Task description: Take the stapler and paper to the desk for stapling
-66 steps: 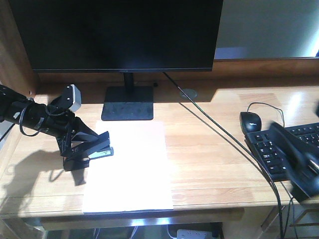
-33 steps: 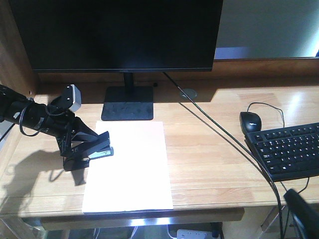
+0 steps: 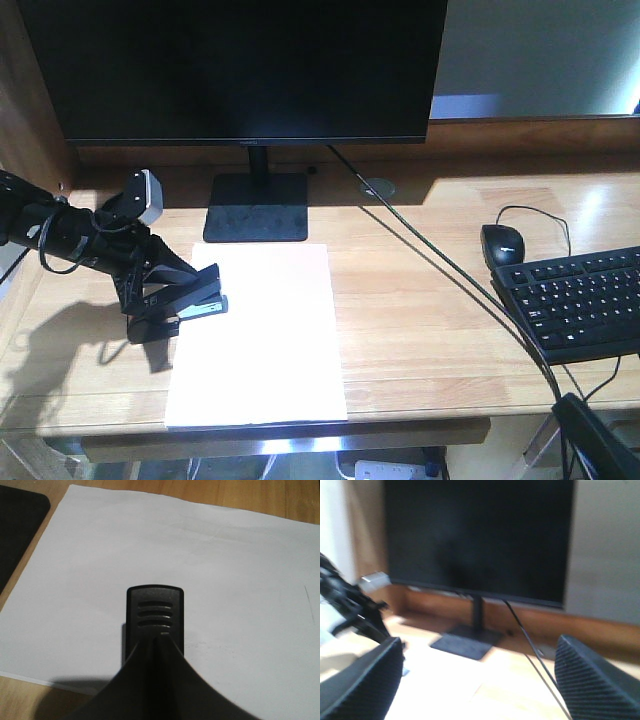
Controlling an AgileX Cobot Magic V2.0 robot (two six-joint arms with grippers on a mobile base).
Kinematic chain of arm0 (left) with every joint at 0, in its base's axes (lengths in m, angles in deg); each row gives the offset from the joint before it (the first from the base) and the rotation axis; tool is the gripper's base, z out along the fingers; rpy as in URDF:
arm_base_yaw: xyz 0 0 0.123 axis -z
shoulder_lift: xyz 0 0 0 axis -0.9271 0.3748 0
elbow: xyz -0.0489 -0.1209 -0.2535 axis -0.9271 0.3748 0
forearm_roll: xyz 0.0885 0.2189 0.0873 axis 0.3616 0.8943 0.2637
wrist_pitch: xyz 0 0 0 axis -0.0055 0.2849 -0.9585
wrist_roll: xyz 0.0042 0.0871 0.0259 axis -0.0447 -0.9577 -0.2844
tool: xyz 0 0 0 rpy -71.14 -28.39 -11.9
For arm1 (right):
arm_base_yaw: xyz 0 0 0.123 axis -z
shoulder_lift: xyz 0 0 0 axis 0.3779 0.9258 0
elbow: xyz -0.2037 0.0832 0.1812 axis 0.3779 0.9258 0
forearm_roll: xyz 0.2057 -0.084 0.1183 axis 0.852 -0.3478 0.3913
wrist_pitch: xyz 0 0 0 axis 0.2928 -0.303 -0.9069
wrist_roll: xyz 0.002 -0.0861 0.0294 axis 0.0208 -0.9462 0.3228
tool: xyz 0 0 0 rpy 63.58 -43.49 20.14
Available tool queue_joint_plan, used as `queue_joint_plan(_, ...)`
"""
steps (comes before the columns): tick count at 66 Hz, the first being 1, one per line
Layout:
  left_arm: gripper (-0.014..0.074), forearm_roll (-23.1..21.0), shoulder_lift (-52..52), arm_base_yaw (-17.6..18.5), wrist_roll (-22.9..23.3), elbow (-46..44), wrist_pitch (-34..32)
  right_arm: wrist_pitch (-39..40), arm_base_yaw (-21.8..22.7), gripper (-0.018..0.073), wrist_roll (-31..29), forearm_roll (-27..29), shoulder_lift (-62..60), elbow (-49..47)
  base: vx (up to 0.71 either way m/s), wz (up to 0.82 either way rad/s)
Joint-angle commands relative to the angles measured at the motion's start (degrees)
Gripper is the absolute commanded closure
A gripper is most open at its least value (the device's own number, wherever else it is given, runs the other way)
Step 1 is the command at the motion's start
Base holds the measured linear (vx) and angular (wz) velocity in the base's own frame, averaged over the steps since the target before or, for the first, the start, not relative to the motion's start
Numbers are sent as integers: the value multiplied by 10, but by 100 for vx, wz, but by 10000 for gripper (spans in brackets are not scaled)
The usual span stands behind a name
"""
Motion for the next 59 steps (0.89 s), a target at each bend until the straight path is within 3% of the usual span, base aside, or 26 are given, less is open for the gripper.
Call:
queue_joint_plan(1, 603, -30, -33, 2, 4, -14, 15, 44, 1, -22, 1, -2, 4, -16, 0, 0)
queue_joint_plan(59, 603, -30, -33, 2, 4, -14, 15, 43, 1, -22, 1, -2, 4, -16, 0, 0)
